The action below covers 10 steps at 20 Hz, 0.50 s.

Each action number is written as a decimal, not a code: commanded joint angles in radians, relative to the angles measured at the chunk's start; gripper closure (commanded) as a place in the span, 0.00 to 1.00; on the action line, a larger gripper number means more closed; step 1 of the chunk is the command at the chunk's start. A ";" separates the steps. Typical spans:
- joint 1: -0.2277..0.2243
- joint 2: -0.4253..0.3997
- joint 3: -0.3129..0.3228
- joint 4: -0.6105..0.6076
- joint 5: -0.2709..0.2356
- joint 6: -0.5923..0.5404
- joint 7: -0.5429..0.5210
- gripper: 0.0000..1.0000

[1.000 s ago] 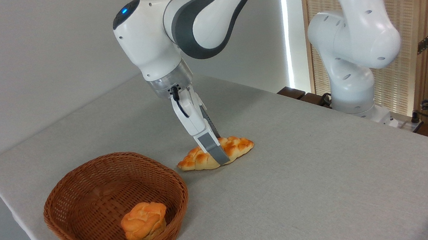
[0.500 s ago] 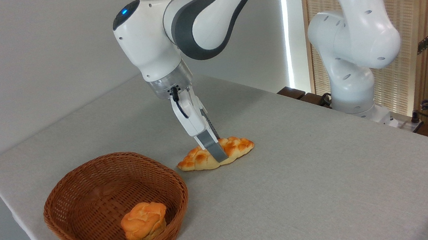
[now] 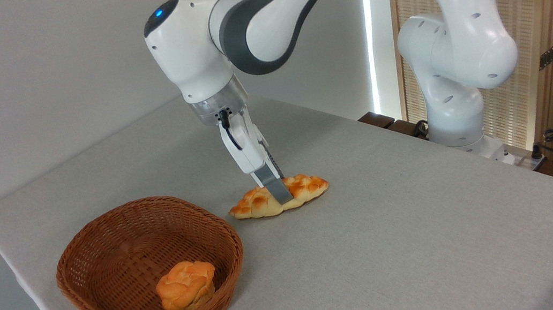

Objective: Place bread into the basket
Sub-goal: 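Close the gripper fingers around the middle of the braided roll, then lift the held roll and carry it over the wicker basket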

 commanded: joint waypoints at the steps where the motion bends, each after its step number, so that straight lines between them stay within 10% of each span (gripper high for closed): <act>1: -0.004 -0.003 0.006 0.079 0.010 -0.095 0.018 0.63; 10: 0.002 0.016 0.065 0.265 -0.008 -0.183 0.015 0.62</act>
